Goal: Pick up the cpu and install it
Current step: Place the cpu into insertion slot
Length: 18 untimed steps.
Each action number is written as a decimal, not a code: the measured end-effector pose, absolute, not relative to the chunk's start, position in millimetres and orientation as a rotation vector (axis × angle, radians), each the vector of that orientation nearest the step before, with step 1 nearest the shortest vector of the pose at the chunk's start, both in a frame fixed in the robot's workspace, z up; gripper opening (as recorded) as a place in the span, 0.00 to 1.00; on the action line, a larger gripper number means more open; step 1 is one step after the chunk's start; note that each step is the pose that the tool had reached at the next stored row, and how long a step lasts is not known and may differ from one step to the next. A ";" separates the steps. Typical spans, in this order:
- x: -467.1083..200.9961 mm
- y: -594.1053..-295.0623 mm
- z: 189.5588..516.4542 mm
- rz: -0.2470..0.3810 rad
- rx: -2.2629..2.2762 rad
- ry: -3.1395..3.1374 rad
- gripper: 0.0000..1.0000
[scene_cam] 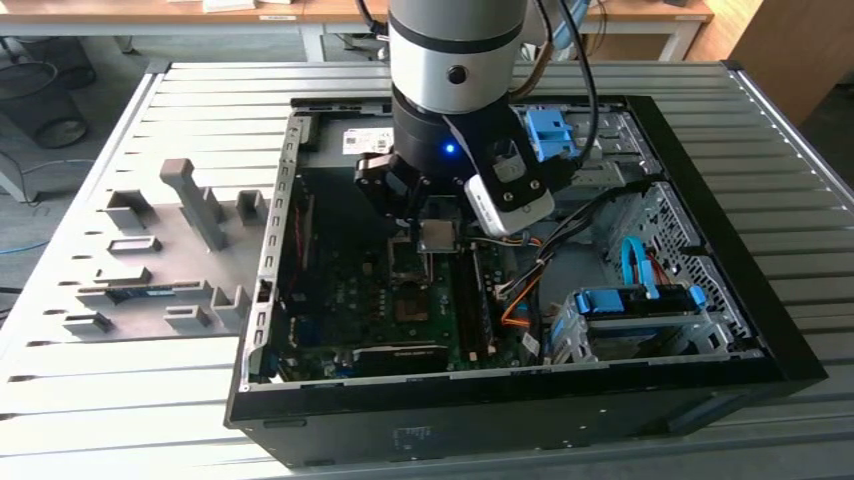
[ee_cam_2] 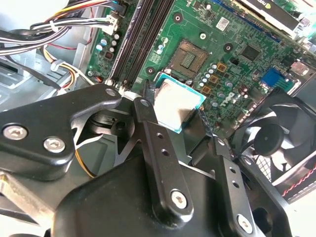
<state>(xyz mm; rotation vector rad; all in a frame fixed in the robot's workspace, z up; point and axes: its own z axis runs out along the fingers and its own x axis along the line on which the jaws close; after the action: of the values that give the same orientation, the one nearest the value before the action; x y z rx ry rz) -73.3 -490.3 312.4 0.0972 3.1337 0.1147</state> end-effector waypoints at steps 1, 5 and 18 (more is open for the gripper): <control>-73.3 -490.3 312.0 0.115 0.097 3.134 0.47; -73.3 -490.3 309.2 0.115 0.097 3.134 0.47; -73.3 -490.3 288.9 0.115 0.097 3.134 0.47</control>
<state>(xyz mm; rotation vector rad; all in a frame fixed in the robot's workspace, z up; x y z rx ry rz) -73.3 -490.3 288.9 0.0972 3.1337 0.1145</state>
